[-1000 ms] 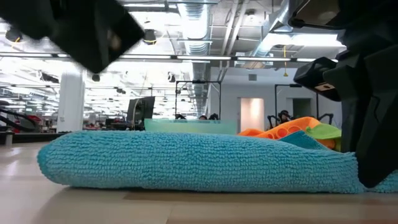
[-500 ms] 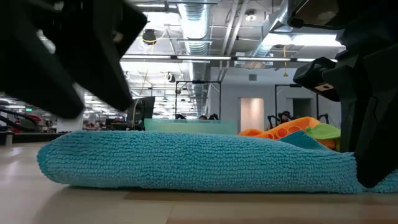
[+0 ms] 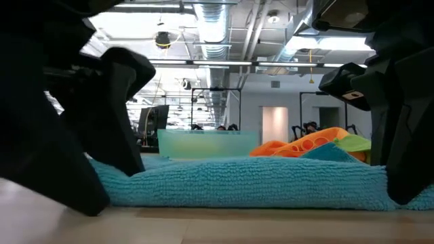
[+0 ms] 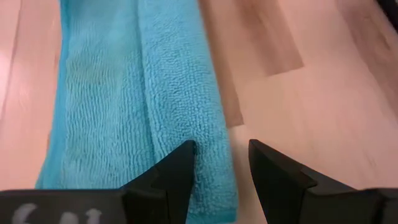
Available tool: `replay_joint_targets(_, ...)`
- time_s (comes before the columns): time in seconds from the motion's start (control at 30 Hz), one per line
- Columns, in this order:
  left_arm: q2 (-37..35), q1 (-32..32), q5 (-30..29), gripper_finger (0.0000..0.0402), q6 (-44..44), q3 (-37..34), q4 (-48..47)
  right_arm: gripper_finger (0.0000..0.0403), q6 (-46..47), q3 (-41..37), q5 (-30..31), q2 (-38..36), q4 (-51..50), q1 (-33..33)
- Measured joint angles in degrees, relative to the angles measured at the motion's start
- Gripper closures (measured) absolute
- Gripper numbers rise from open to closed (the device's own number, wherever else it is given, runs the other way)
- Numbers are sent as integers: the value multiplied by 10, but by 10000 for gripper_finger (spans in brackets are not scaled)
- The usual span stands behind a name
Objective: Roll microfiber towels into tight, uniform cylinder then place into a basket
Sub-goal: Roll the blue microfiber towel
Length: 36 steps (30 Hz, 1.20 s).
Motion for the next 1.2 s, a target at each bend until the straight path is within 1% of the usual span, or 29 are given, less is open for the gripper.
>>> replay_joint_targets(0.13,-1,10,-1,254,-60,1,-30,378,0,0,-1,0,2,1)
replay_joint_targets(0.27,-3,22,-5,255,-122,1,-55,382,-5,0,-1,0,4,6)
replay_joint_targets(0.4,-3,33,-9,270,-163,1,-62,385,-14,0,1,0,7,9)
replay_joint_targets(0.47,-3,39,-9,286,-186,1,-67,382,-16,0,2,0,11,10)
replay_joint_targets(0.57,-3,43,-8,324,-213,1,-75,380,-22,0,1,1,18,10)
replay_joint_targets(0.67,-3,44,6,372,-221,0,-76,384,-33,0,-2,1,27,11)
replay_joint_targets(0.73,-3,45,20,391,-222,4,-80,387,-39,0,-4,1,36,11)
replay_joint_targets(0.83,-3,46,59,389,-231,17,-81,385,-48,0,-21,1,52,11)
replay_joint_targets(0.93,-2,45,133,388,-251,41,-93,384,-45,0,-42,2,64,12)
replay_joint_targets(1.03,0,45,217,394,-281,69,-121,387,-33,0,-80,2,86,11)
replay_joint_targets(1.2,2,57,320,395,-341,100,-144,383,-6,-1,-165,5,132,11)
